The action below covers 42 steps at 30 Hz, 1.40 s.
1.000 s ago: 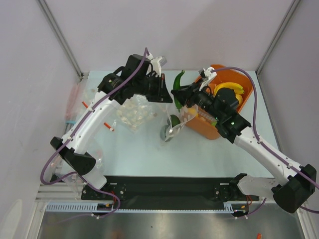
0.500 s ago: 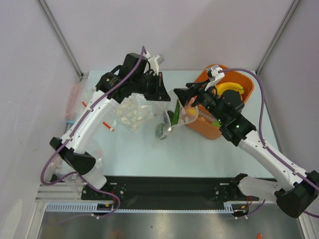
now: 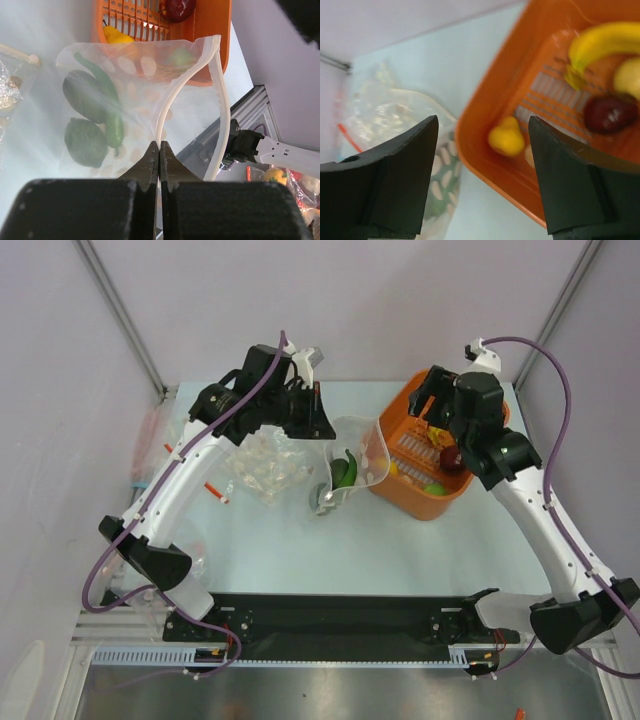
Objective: Place the food in the zip-top bag and seal the zipper
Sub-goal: Place the fake vegetable in the zipper food storage bag, then pick up the fake fruit from the bin.
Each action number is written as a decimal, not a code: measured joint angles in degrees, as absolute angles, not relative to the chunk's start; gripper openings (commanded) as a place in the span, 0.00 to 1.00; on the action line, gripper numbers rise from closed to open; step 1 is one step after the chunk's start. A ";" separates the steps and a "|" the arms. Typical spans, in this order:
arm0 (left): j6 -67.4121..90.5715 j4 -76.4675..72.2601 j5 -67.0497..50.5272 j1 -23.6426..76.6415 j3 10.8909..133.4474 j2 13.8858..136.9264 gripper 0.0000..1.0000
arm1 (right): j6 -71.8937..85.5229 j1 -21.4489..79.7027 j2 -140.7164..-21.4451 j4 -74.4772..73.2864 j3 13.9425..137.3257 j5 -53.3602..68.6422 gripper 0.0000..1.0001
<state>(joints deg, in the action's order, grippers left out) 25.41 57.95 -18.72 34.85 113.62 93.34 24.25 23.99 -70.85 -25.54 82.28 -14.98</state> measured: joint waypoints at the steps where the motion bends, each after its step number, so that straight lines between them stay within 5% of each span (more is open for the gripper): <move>1: 25.41 57.95 -18.65 34.85 113.62 93.34 0.00 | 25.23 23.27 -71.66 -28.23 82.72 -16.36 0.79; 13: 25.41 57.76 -18.31 34.85 113.25 93.32 0.00 | 35.59 18.13 -85.23 -53.17 88.09 -25.36 0.91; 21: 25.43 57.25 -18.35 34.85 112.25 93.32 0.00 | 35.77 15.64 -91.15 -55.81 88.44 -27.42 1.00; 42: 25.43 55.35 -18.35 34.85 110.30 93.06 0.00 | 29.93 10.55 -107.18 -54.37 95.59 -29.15 1.00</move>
<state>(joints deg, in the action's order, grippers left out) 25.43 55.35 -18.35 34.85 110.30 93.06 29.93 10.55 -107.18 -54.37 95.59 -29.15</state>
